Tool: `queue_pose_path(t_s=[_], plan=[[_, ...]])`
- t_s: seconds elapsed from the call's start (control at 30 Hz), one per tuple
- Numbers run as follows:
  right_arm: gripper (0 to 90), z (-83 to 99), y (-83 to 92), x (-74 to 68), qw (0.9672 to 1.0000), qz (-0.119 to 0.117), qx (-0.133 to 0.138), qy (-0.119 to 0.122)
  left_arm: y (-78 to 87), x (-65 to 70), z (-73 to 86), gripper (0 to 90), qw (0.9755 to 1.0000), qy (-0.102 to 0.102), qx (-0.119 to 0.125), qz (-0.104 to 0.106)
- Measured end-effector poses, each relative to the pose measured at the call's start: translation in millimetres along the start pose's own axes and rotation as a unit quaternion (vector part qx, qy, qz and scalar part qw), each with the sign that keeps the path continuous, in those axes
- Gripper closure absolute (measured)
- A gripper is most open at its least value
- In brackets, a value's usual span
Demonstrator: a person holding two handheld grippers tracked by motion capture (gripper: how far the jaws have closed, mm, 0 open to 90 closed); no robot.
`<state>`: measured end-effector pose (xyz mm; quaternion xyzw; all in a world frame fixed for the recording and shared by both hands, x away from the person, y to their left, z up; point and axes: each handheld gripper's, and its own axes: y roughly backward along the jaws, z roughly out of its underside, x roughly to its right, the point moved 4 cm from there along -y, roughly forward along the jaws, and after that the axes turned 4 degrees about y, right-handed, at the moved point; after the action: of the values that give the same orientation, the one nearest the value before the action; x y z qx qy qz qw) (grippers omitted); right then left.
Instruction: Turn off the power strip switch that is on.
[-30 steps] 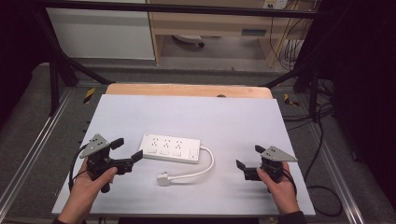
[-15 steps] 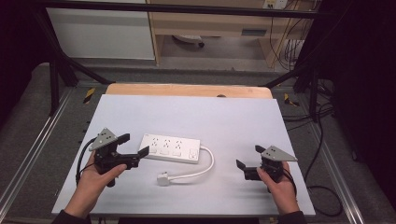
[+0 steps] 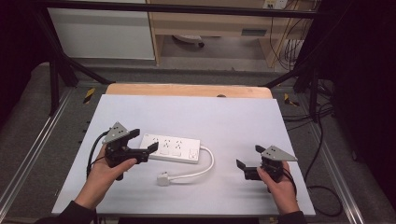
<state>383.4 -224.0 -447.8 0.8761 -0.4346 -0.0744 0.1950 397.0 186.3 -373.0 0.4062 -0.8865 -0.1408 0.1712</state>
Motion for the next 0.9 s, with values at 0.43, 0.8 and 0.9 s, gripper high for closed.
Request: queue_pose_path(t_s=[0.43,0.8,0.9], plan=[[4.0,0.1,-0.5,1.1,1.0000,0.002,-0.001,-0.003,-20.7,0.9,-2.4,10.5,1.0000,-0.005,-0.009,-0.001],[3.9,0.4,-0.4,0.9,1.0000,0.001,-0.002,-0.004,-39.4,3.7,5.1,13.4,0.9997,-0.007,-0.025,-0.002],[3.9,0.5,-0.7,0.6,1.0000,0.001,-0.003,-0.004,-41.5,-0.1,5.1,16.0,0.9997,-0.005,-0.024,-0.008]])
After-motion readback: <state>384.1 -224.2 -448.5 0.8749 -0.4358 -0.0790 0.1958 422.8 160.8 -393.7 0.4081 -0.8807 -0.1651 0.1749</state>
